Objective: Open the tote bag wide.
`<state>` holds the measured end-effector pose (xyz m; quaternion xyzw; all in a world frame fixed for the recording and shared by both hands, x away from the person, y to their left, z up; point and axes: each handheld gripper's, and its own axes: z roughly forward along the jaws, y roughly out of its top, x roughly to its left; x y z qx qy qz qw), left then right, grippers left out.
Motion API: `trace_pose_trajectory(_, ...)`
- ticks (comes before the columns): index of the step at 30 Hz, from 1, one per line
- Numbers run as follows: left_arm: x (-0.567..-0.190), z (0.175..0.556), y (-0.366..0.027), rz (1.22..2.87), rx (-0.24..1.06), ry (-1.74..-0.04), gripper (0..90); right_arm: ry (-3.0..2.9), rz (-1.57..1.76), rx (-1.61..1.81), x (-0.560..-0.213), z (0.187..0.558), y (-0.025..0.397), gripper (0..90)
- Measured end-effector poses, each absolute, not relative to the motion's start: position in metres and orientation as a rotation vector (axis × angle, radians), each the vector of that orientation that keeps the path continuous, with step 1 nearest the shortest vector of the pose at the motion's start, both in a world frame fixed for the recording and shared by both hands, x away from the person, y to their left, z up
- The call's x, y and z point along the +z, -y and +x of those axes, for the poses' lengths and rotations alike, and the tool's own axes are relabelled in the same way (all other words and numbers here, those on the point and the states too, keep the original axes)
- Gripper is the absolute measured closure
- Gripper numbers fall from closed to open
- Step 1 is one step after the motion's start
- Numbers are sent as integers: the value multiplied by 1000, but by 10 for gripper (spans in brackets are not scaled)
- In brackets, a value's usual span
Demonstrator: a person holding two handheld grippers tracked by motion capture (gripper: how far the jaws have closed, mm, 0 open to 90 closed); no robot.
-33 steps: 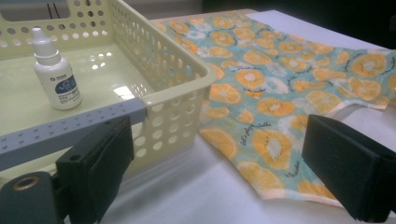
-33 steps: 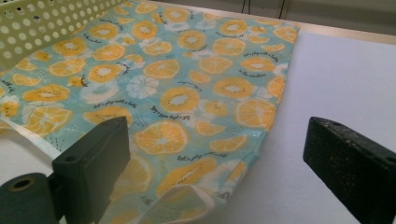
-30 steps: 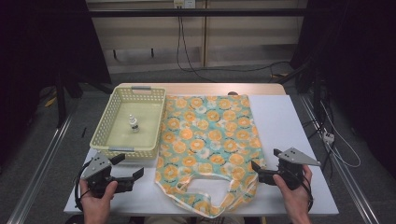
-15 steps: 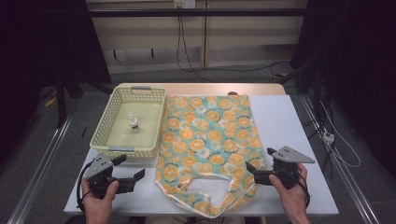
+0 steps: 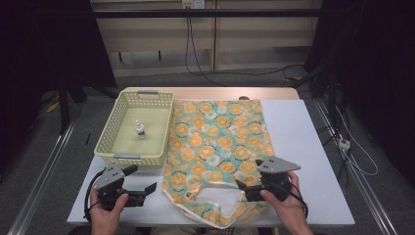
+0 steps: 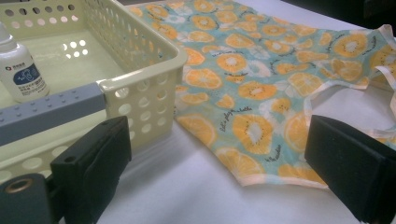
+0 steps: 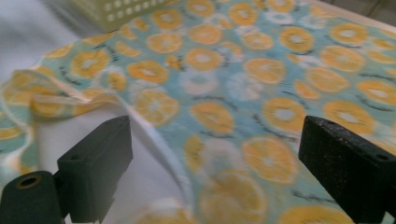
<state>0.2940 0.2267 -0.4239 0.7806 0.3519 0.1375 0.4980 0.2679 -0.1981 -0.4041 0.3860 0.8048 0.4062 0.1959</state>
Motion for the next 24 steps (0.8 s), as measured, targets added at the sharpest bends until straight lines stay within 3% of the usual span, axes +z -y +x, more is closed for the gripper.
trace_pose_trajectory(12, -424, 293, -226, 1898, 333, -837, 72, -2508, 914, 1153, -400, 257, 147, 221)
trace_pose_trajectory(20, -424, 293, -226, 1903, 329, -837, 72, -2624, 791, 1182, -402, 238, 128, 226)
trace_pose_trajectory(24, -424, 293, -226, 1905, 330, -839, 72, -2675, 786, 1159, -410, 242, 125, 295)
